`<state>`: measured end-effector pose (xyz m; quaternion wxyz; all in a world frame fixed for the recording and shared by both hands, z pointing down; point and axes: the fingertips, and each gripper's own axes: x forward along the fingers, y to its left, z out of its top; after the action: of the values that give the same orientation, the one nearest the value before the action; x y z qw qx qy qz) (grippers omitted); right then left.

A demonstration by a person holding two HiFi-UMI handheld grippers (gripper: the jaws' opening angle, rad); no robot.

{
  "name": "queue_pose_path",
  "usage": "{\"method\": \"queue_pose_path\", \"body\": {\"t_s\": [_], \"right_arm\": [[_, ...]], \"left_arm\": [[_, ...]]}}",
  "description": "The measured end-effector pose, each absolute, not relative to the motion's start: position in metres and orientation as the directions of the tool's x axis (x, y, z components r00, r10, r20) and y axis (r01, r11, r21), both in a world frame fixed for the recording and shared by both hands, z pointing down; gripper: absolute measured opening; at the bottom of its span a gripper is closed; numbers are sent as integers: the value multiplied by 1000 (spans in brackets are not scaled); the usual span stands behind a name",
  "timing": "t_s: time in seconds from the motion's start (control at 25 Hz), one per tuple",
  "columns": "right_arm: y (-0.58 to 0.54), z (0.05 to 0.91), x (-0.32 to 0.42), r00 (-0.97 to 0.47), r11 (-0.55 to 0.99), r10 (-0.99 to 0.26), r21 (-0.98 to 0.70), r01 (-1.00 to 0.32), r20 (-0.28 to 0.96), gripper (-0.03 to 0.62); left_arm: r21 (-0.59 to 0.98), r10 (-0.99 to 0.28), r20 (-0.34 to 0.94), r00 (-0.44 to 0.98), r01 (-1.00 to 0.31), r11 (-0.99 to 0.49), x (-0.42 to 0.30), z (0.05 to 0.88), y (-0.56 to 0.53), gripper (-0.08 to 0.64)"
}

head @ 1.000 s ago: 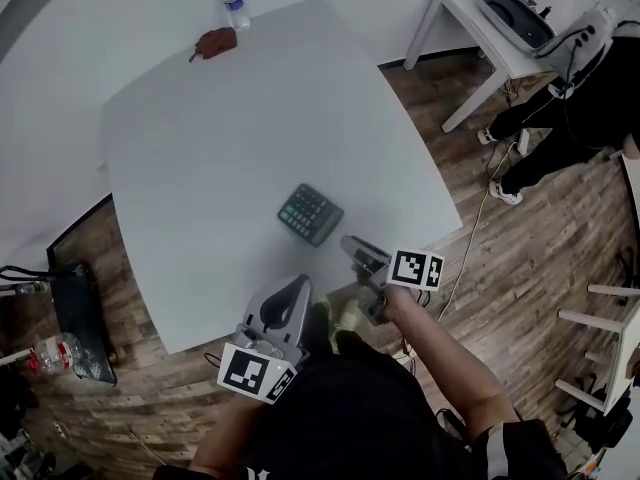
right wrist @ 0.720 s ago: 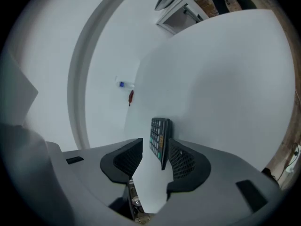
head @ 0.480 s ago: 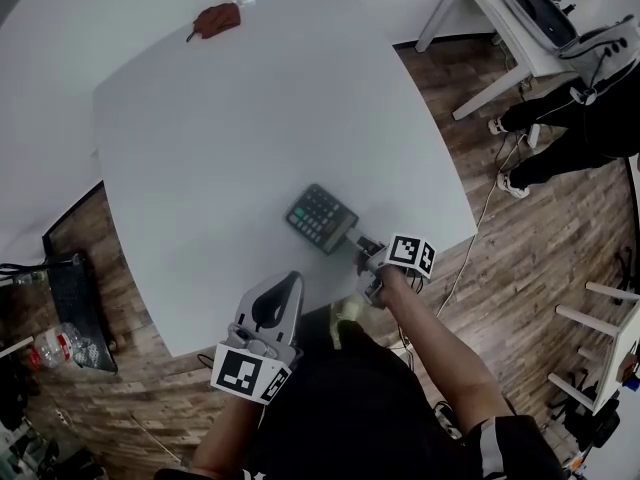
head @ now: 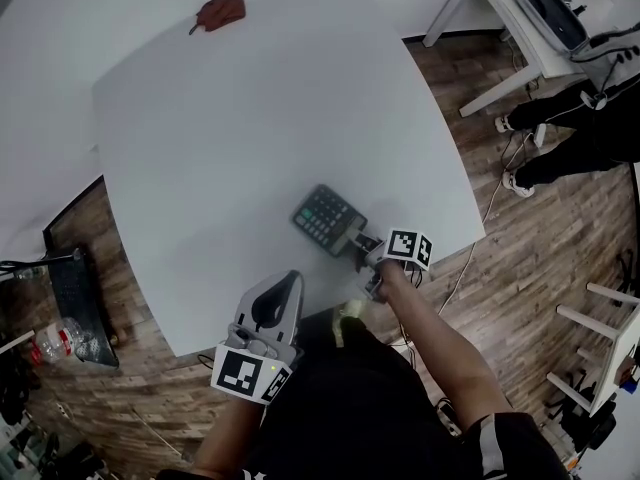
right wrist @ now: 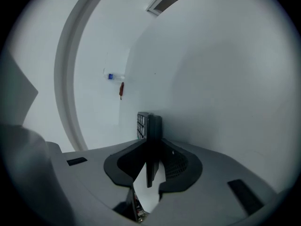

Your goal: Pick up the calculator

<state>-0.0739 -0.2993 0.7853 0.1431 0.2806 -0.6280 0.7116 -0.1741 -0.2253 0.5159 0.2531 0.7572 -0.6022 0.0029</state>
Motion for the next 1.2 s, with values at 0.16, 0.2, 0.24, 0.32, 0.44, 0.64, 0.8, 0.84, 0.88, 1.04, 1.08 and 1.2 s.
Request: {"method": "queue_pose_path", "body": {"t_s": [0.16,0.2,0.24,0.32,0.44,0.64,0.8,0.84,0.88,1.04,1.08,1.2], "right_arm": [[-300,786,-77,-824,-151,-150,-836,-527,546,60],[-300,786,-77,-829,-138,-147,-841,-523,540,58],[-299,784,-77,-834,-124,-143,-845,-520,533,57],[-298,776,-79,-849,-94,-137,-860,-501,510,55],[-299,752,-82,-878,-49,-147,-890,-453,455,55],[-303,698,-76,-909,-19,-203,-930,-368,364,55],[-318,645,-67,-925,33,-270,-958,-286,267,55],[-317,629,-63,-929,52,-278,-961,-270,246,55],[-315,612,-59,-932,70,-285,-965,-252,222,55],[-312,539,-40,-937,131,-332,-978,-162,110,55],[-311,521,-33,-933,147,-350,-979,-141,82,55],[-305,468,-13,-916,209,-401,-974,-92,0,55]], "left_arm": [[377,-912,311,268,-916,-140,-176,518,-222,5],[377,-912,312,267,-916,-140,-175,519,-221,5],[376,-911,312,268,-916,-141,-174,518,-221,5],[374,-911,312,271,-916,-144,-173,518,-220,5],[368,-909,305,284,-915,-163,-168,516,-220,5],[366,-905,284,317,-908,-204,-148,502,-219,5],[349,-903,252,347,-903,-250,-132,489,-224,5],[348,-902,247,355,-901,-259,-128,484,-223,5],[348,-900,242,363,-898,-268,-124,479,-221,5],[330,-892,208,400,-888,-321,-108,450,-219,5],[327,-891,195,411,-883,-336,-103,441,-219,5],[318,-882,145,448,-865,-388,-86,410,-214,5]]}}
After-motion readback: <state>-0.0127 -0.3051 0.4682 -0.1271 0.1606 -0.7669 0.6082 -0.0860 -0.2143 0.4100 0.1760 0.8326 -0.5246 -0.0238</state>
